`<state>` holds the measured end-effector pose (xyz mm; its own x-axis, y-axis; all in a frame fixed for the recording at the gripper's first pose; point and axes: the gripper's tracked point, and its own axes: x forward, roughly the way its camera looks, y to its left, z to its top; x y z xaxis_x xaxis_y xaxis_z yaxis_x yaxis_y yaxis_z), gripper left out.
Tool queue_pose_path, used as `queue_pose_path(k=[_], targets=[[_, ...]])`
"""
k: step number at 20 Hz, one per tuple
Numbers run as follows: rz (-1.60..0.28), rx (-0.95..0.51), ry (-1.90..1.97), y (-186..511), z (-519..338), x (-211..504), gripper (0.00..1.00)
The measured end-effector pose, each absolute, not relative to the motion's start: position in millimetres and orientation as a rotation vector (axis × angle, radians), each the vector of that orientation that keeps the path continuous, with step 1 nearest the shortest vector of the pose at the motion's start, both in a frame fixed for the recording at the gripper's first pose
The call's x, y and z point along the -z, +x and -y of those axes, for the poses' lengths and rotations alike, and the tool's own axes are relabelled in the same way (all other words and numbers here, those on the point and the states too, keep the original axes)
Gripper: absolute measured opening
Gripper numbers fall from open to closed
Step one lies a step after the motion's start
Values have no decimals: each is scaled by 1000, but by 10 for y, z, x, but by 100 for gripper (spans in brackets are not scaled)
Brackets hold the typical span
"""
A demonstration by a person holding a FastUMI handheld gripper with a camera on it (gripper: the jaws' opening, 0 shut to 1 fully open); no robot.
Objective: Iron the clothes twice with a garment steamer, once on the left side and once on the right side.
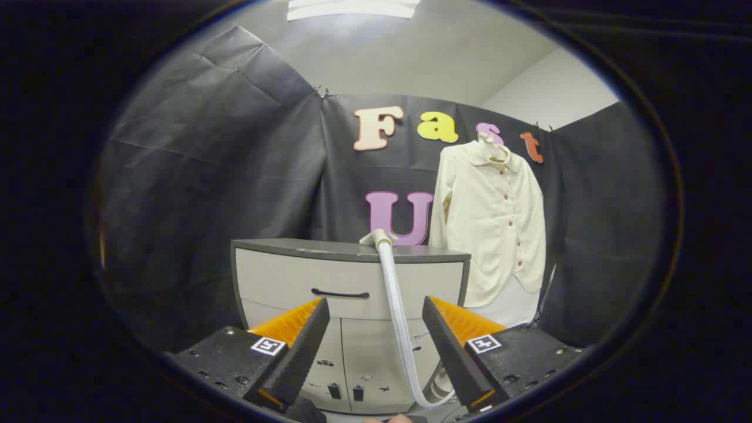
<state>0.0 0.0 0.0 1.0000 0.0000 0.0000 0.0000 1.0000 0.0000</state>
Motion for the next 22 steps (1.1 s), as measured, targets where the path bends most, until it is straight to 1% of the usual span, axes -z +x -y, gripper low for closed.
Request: queue_pose_path(k=[15, 22], targets=[[-37, -11, -11, 17, 29, 105, 97], [-48, -27, -18, 212, 24, 79, 97]])
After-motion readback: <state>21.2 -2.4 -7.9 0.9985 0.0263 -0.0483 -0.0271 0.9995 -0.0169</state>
